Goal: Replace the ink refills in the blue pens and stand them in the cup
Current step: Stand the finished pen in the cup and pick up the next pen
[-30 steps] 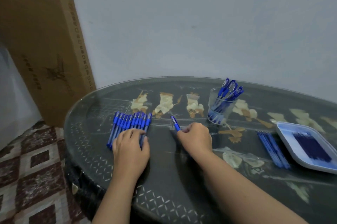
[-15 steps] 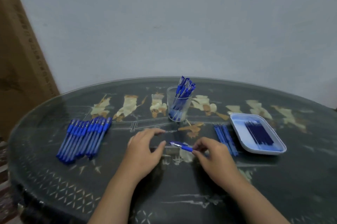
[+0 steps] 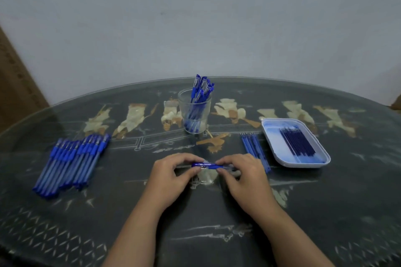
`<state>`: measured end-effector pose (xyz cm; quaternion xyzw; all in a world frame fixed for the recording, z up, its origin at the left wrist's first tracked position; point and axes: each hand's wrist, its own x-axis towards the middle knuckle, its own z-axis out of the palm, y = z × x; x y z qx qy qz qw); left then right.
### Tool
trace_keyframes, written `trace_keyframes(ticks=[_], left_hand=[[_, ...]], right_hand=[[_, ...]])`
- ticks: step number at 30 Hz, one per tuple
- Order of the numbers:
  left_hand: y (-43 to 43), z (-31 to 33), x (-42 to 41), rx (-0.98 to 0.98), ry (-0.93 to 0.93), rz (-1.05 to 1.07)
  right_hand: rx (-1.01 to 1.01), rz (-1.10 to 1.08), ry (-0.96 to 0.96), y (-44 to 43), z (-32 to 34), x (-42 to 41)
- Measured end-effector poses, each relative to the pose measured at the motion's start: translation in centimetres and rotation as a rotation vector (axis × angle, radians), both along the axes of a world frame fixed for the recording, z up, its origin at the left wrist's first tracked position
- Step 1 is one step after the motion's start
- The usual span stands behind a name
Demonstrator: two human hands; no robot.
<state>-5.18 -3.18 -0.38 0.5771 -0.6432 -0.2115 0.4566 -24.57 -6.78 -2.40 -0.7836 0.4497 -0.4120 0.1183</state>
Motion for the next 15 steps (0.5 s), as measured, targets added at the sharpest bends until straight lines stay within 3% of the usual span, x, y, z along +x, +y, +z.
trace_keyframes(ticks=[6, 11, 15], left_hand=[[-0.07, 0.21, -0.06, -0.019, 0.017, -0.021], [-0.10, 0.26, -0.35, -0.002, -0.180, 0.083], [0.14, 0.56, -0.60, 0.009, -0.235, 0.128]], right_hand=[[-0.032, 0.032, -0.028, -0.08, -0.09, 0.04], [-0.066, 0.027, -0.058, 0.01, -0.17, 0.16], [-0.100, 0.025, -0.045, 0.22, -0.15, 0.16]])
